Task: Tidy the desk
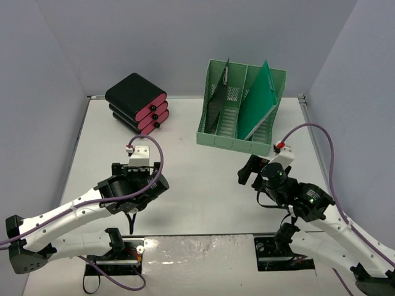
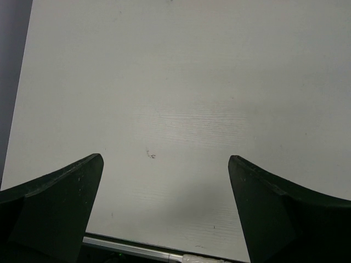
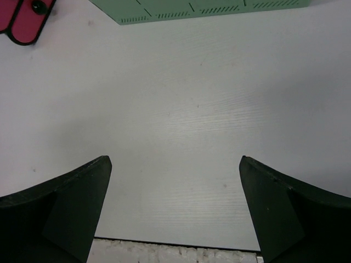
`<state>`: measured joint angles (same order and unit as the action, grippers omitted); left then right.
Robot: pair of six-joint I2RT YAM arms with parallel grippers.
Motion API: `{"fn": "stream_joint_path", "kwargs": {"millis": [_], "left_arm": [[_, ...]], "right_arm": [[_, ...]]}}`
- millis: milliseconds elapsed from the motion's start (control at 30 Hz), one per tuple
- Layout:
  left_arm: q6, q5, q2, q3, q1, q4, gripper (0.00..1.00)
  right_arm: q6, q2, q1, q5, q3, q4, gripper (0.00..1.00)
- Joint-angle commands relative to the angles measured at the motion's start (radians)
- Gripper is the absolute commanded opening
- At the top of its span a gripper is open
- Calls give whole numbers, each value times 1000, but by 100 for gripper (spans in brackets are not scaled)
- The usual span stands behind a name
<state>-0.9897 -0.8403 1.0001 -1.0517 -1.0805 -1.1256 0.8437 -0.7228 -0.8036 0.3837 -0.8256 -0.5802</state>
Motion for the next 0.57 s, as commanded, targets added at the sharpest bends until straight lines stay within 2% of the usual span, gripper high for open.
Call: {"fn": "stream_joint_path", "kwargs": {"millis": [0,267,533], "left_arm": [[-39,59,-33,26,62,45,97],[19,140,-34,104,147,155,97],[75,168,4,92,197,193,97]], "right_arm": [[-22,-52,7,-12,51,137,100],[-63,-107,7,-31,71,217,100],[-109,-162,7,-58,49,269,100]]}}
